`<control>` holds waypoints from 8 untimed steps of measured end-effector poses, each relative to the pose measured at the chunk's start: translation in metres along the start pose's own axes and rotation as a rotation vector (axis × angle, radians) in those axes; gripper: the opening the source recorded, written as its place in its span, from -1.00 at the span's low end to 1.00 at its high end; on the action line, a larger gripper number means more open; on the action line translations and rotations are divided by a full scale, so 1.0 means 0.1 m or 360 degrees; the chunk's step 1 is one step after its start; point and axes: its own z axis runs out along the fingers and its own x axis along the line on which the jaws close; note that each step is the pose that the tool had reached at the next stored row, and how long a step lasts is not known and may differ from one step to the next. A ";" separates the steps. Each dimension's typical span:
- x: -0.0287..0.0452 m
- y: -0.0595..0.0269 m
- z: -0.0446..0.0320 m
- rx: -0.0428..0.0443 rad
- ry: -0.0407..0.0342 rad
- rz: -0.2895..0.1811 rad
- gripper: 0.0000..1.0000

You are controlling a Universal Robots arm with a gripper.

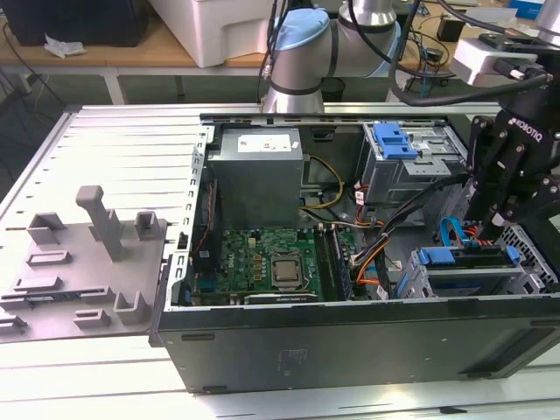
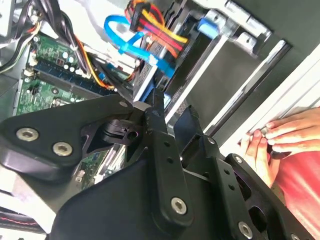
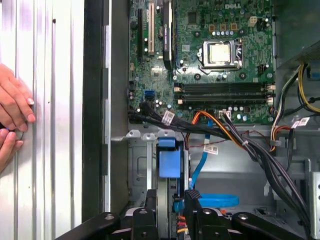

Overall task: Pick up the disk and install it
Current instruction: 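Insert the second disk wire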

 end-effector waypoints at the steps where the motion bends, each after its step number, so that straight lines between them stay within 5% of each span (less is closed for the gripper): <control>1: -0.004 0.062 0.000 0.0001 0.0000 0.0000 -0.31; 6: -0.021 0.265 0.001 0.0004 0.0000 0.0000 -0.79; 8: -0.026 0.326 0.003 0.0005 0.0000 0.0001 -0.79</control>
